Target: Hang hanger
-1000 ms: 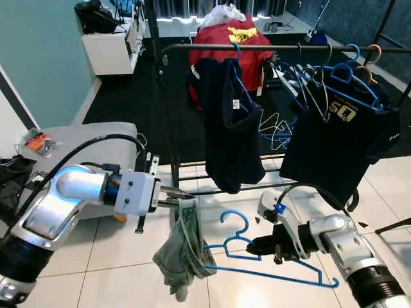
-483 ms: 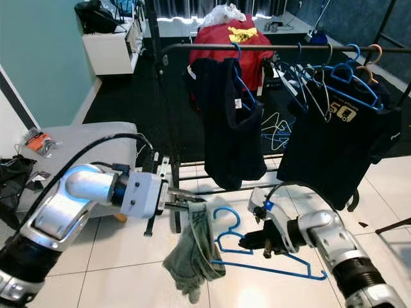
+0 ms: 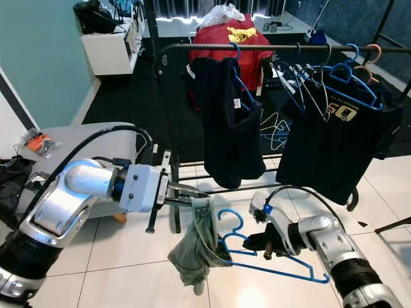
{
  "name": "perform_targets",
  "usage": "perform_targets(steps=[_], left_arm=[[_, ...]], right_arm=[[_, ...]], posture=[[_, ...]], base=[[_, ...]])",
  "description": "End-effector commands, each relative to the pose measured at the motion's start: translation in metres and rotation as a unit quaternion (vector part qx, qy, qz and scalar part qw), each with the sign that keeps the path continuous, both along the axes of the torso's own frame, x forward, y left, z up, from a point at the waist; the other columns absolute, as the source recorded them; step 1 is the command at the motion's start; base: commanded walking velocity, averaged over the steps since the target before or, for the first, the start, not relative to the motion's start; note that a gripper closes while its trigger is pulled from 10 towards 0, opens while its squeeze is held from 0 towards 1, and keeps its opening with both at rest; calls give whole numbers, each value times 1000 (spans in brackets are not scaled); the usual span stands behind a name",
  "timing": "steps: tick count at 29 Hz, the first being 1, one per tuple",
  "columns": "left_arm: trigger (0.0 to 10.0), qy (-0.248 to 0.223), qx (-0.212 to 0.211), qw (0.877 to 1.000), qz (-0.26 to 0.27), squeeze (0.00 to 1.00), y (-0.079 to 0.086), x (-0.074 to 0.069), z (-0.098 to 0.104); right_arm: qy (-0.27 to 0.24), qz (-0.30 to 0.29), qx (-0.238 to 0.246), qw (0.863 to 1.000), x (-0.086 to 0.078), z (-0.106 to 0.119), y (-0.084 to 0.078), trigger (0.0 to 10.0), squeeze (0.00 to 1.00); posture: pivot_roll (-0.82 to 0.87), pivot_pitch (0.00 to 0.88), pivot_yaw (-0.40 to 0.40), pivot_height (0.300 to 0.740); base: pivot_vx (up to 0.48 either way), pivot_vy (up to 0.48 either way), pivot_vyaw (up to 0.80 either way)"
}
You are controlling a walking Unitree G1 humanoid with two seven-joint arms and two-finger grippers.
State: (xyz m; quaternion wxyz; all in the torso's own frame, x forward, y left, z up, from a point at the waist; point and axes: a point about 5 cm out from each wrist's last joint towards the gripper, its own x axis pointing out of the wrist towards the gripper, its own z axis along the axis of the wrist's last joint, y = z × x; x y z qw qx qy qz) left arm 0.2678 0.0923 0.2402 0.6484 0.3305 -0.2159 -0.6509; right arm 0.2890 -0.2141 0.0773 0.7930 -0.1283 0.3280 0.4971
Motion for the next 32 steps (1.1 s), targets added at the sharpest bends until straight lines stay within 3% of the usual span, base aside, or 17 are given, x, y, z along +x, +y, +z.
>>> perform_targets(steps=[1, 8, 10, 11, 12, 13, 14, 15, 20, 21, 22, 23, 26, 27, 30, 31, 32], left_arm=[[10000, -14, 12, 1000, 20, 0, 11, 3, 4], [10000, -12, 32, 998, 48, 0, 24, 6, -3], [10000, -10, 39, 998, 56, 0, 27, 6, -7], [10000, -8, 42, 997, 59, 0, 29, 5, -10], [10000, -8, 42, 997, 59, 0, 29, 5, -10], [10000, -6, 46, 997, 61, 0, 30, 4, -13], [10000, -6, 46, 997, 61, 0, 30, 4, -13], [10000, -4, 49, 997, 61, 0, 30, 3, -16], [10000, -4, 51, 997, 63, 0, 29, 3, -20], [10000, -9, 47, 996, 69, 0, 27, 4, -23], [10000, -9, 47, 996, 69, 0, 27, 4, -23], [10000, -23, 48, 995, 80, 0, 24, 7, -27], [10000, -23, 48, 995, 80, 0, 24, 7, -27], [10000, -32, 52, 994, 92, 0, 23, 10, -32], [10000, -40, 55, 993, 98, 0, 22, 12, -36], [10000, -47, 58, 992, 101, 0, 19, 13, -39], [10000, -47, 58, 992, 101, 0, 19, 13, -39]], right_arm=[[-32, -84, 52, 995, 11, 9, -6, 10000, 0], [-60, -205, 171, 962, 21, 23, -11, 10000, 0], [-71, -243, 237, 938, 24, 32, -12, 10000, 0], [-77, -276, 314, 905, 26, 42, -12, 10000, 0], [-77, -276, 314, 905, 26, 42, -12, 10000, 0], [-78, -299, 387, 869, 29, 53, -12, 10000, 0], [-78, -299, 387, 869, 29, 53, -12, 10000, 0], [-72, -314, 452, 832, 31, 63, -11, 10000, 0], [-60, -318, 507, 799, 33, 71, -8, 10000, 0], [-36, -316, 563, 763, 35, 78, 1, 10000, 0], [-36, -316, 563, 763, 35, 78, 1, 10000, 0], [-6, -316, 618, 720, 39, 83, 13, 10000, 0], [-6, -316, 618, 720, 39, 83, 13, 10000, 0], [24, -316, 655, 686, 41, 86, 24, 10000, 0], [45, -315, 665, 676, 43, 86, 36, 10000, 0], [68, -330, 684, 647, 45, 87, 43, 10000, 0], [68, -330, 684, 647, 45, 87, 43, 10000, 0]], posture=[[37, 42, 0, 740], [35, 43, 3, 740], [36, 41, 5, 740], [37, 39, 7, 740], [37, 39, 7, 740], [37, 38, 8, 740], [37, 38, 8, 740], [34, 35, 11, 740], [34, 34, 12, 740], [31, 30, 12, 740], [31, 30, 12, 740], [34, 27, 9, 740], [34, 27, 9, 740], [36, 26, 7, 740], [33, 23, 8, 740], [36, 25, 9, 740], [36, 25, 9, 740]], base=[[0, 0, 0], [0, 0, 0], [0, 0, 0], [0, 0, 0], [0, 0, 0], [0, 0, 0], [0, 0, 0], [0, 0, 0], [0, 0, 0], [0, 0, 0], [0, 0, 0], [0, 0, 0], [0, 0, 0], [0, 0, 0], [0, 0, 0], [0, 0, 0], [0, 0, 0]])
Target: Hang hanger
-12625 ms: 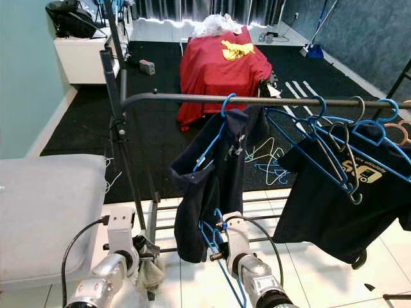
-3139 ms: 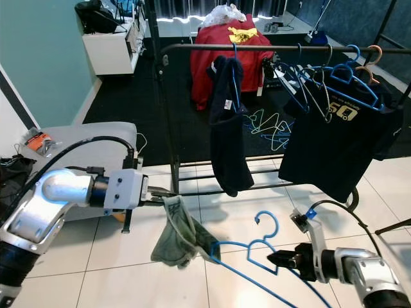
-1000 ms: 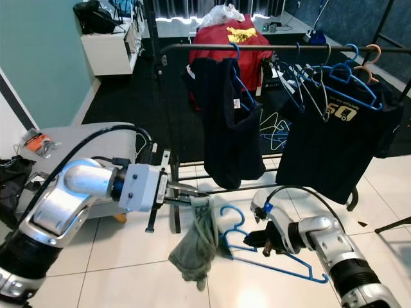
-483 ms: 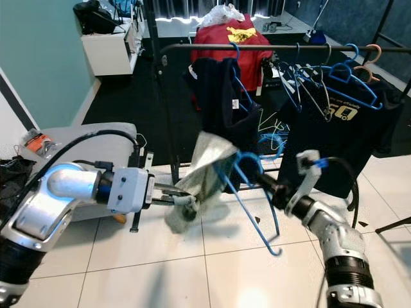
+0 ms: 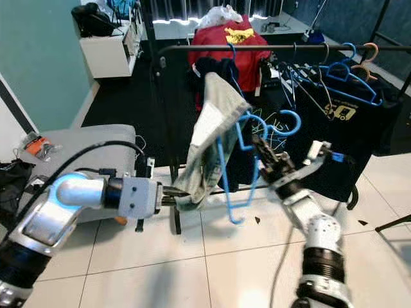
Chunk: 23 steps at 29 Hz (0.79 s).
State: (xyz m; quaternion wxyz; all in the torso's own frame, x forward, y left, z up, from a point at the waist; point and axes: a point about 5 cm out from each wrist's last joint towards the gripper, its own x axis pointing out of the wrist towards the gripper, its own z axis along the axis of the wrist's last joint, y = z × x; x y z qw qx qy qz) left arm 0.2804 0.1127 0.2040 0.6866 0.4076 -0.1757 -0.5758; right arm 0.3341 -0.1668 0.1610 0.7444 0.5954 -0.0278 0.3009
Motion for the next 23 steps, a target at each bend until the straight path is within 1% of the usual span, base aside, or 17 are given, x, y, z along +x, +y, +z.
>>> perform_targets(steps=[1, 2, 3, 4, 5, 6, 11, 12, 13, 14, 15, 16, 17, 19, 20, 21, 23], left_arm=[[10000, -11, 18, 1000, -6, 0, -3, -1, -6], [10000, -15, 22, 1000, -9, 0, -5, -2, -7], [10000, -15, 22, 1000, -9, 0, -5, -2, -7], [10000, -13, 22, 1000, -16, 0, -9, -5, -10], [10000, -13, 22, 1000, -16, 0, -9, -5, -10], [10000, -10, 21, 1000, -21, 0, -11, -8, -13], [10000, -6, 13, 1000, -25, 0, -15, -10, -16], [10000, -3, 3, 1000, -28, 0, -17, -14, -17], [10000, -4, -6, 1000, -29, 0, -19, -16, -17], [10000, -4, -6, 1000, -29, 0, -19, -16, -17], [10000, -4, -20, 999, -30, 0, -22, -19, -15], [10000, -5, -29, 999, -30, 0, -23, -20, -13], [10000, -5, -29, 999, -30, 0, -23, -20, -13], [10000, -8, -47, 998, -40, 0, -30, -24, -6], [10000, -8, -47, 998, -40, 0, -30, -24, -6], [10000, -8, -58, 997, -46, 0, -35, -26, -2], [10000, -8, -58, 997, -46, 0, -35, -26, -2]], right_arm=[[21, -14, 35, 999, 3, 4, 0, 10000, 0], [34, -20, 58, 998, 3, 5, 1, 10000, 0], [34, -20, 58, 998, 3, 5, 1, 10000, 0], [52, -36, 79, 995, 6, 7, 2, 10000, 0], [52, -36, 79, 995, 6, 7, 2, 10000, 0], [66, -50, 93, 992, 9, 8, 2, 10000, 0], [79, -63, 96, 990, 11, 9, 2, 10000, 0], [87, -80, 87, 989, 15, 9, 1, 10000, 0], [93, -96, 67, 989, 18, 9, 1, 10000, 0], [93, -96, 67, 989, 18, 9, 1, 10000, 0], [95, -111, 36, 989, 21, 9, 3, 10000, 0], [95, -119, 16, 988, 23, 9, 4, 10000, 0], [95, -119, 16, 988, 23, 9, 4, 10000, 0], [94, -133, -24, 986, 28, 9, 8, 10000, 0], [94, -133, -24, 986, 28, 9, 8, 10000, 0], [94, -136, -44, 985, 30, 10, 12, 10000, 0], [94, -136, -44, 985, 30, 10, 12, 10000, 0]], posture=[[35, 26, 10, 740], [34, 26, 11, 740], [34, 26, 11, 740], [34, 29, 14, 740], [34, 29, 14, 740], [34, 29, 14, 740], [32, 33, 13, 740], [34, 35, 7, 740], [35, 35, 3, 740], [35, 35, 3, 740], [37, 37, 1, 740], [37, 37, 1, 740], [37, 37, 1, 740], [36, 40, -2, 740], [36, 40, -2, 740], [37, 41, -3, 740], [37, 41, -3, 740]], base=[[0, 0, 0], [0, 0, 0], [0, 0, 0], [0, 0, 0], [0, 0, 0], [0, 0, 0], [0, 0, 0], [0, 0, 0], [0, 0, 0], [0, 0, 0], [0, 0, 0], [0, 0, 0], [0, 0, 0], [0, 0, 0], [0, 0, 0], [0, 0, 0], [0, 0, 0]])
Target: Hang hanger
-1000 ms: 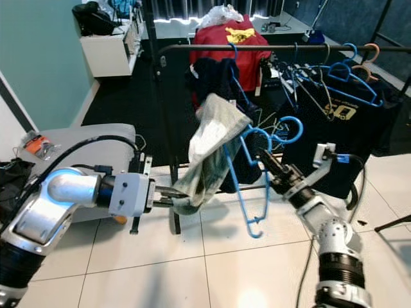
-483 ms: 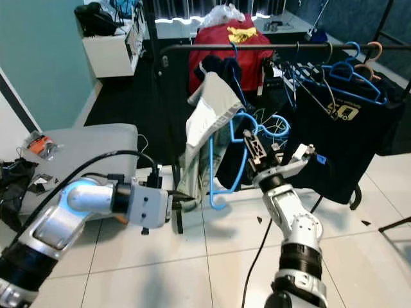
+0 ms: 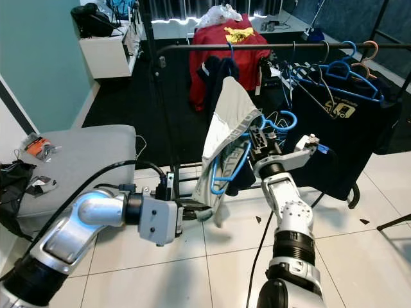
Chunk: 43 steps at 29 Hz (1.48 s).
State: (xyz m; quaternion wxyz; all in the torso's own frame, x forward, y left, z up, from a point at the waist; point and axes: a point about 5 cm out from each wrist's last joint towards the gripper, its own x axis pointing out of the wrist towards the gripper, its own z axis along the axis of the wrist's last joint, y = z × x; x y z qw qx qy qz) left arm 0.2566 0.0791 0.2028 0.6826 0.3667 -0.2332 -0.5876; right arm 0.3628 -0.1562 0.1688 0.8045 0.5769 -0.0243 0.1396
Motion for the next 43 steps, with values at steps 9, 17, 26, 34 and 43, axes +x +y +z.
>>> perform_targets(steps=[9, 17, 26, 34, 43], left_arm=[[10000, -1, -32, 999, -21, 0, -16, -2, 12], [10000, 27, 9, 999, -24, 0, -23, 1, 1], [10000, 67, 76, 992, 72, 0, -7, 28, -15], [10000, 85, 110, 983, 121, 0, 28, 38, -14], [10000, 93, 70, 978, 175, 0, 44, 43, -8]], right_arm=[[9, 32, -70, 997, 3, 4, 25, 10000, 0], [17, 48, -87, 995, 1, 1, 39, 10000, 0], [14, 144, -200, 969, -13, -12, 66, 10000, 0], [21, 160, -210, 964, -19, -17, 66, 10000, 0], [26, 176, -222, 959, -24, -21, 64, 10000, 0]], posture=[[36, 40, -6, 740], [37, 37, -1, 740], [36, 29, 10, 740], [38, 34, 6, 740], [42, 34, 0, 740]], base=[[0, 0, 0], [0, 0, 0], [0, 0, 0], [0, 0, 0], [0, 0, 0]])
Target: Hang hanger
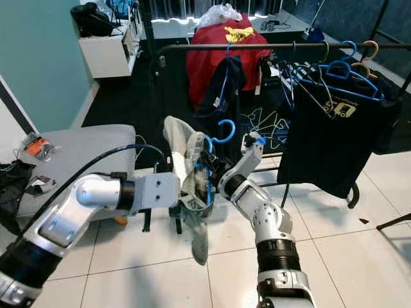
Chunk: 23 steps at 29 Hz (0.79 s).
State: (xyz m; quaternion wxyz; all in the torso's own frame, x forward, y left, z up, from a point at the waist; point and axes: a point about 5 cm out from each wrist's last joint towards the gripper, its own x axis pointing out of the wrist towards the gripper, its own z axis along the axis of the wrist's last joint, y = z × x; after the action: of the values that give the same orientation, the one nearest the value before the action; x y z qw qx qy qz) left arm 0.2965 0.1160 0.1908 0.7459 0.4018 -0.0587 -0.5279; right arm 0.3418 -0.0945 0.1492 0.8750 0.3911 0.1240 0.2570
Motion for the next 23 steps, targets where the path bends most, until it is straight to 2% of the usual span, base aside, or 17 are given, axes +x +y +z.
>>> perform_targets(steps=[1, 2, 3, 4, 6, 7, 16, 17, 18, 19, 20, 21, 22, 23], left_arm=[[10000, 8, -53, 998, 30, 525, 6, 3, 10], [10000, 22, -81, 996, 26, 878, 3, 1, 14], [10000, 22, -81, 996, 26, 878, 3, 1, 14], [10000, 38, -99, 994, 16, 988, 1, -2, 17], [10000, 52, -106, 993, 6, 969, -2, -6, 16], [10000, 60, -105, 993, 5, 392, -4, -7, 12], [10000, 68, -100, 993, 7, 392, -5, -9, 7], [10000, 61, -87, 994, 32, 0, -1, -3, 4], [10000, 61, -87, 994, 32, 0, -1, -3, 4], [10000, 61, -79, 993, 59, 345, 5, 2, 2], [10000, 65, -79, 990, 92, 1000, 13, 7, -1], [10000, 65, -79, 990, 92, 1000, 13, 7, -1], [10000, 67, -84, 986, 128, 1000, 20, 12, -5], [10000, 77, -98, 979, 160, 1000, 26, 14, -9]], right_arm=[[2, 13, -10, 1000, -4, -3, 2, 10000, 0], [4, 15, -11, 1000, -5, -4, 3, 10000, 0], [4, 15, -11, 1000, -5, -4, 3, 10000, 0], [5, 16, -11, 1000, -6, -5, 3, 10000, 0], [5, 17, -12, 1000, -6, -5, 4, 10000, 0], [6, 20, -12, 1000, -6, -5, 4, 10000, 0], [6, 25, -14, 1000, -7, -5, 5, 10000, 0], [4, 29, -15, 999, -8, -4, 5, 10000, 0], [4, 29, -15, 999, -8, -4, 5, 10000, 0], [0, 36, -29, 999, -9, -4, 4, 10000, 0], [-6, 32, -96, 995, -9, -11, -2, 10000, 0], [-6, 32, -96, 995, -9, -11, -2, 10000, 0], [-8, 24, -181, 983, -9, -21, -9, 10000, 0], [-9, 11, -262, 965, -8, -30, -19, 10000, 0]], posture=[[41, 32, 0, 740], [42, 32, -2, 740], [42, 32, -2, 740], [42, 32, -2, 740], [43, 32, -2, 740], [41, 33, -2, 740], [41, 33, -2, 740], [34, 32, 2, 740], [34, 32, 2, 740], [35, 30, 1, 740], [39, 31, -1, 740], [39, 31, -1, 740], [38, 31, 2, 740], [38, 31, 2, 740]], base=[[0, 0, 0], [0, 0, 0], [0, 0, 0], [0, 0, 0], [0, 0, 0], [0, 0, 0], [0, 0, 0], [0, 0, 0], [0, 0, 0], [0, 0, 0], [0, 0, 0], [0, 0, 0], [0, 0, 0], [0, 0, 0]])
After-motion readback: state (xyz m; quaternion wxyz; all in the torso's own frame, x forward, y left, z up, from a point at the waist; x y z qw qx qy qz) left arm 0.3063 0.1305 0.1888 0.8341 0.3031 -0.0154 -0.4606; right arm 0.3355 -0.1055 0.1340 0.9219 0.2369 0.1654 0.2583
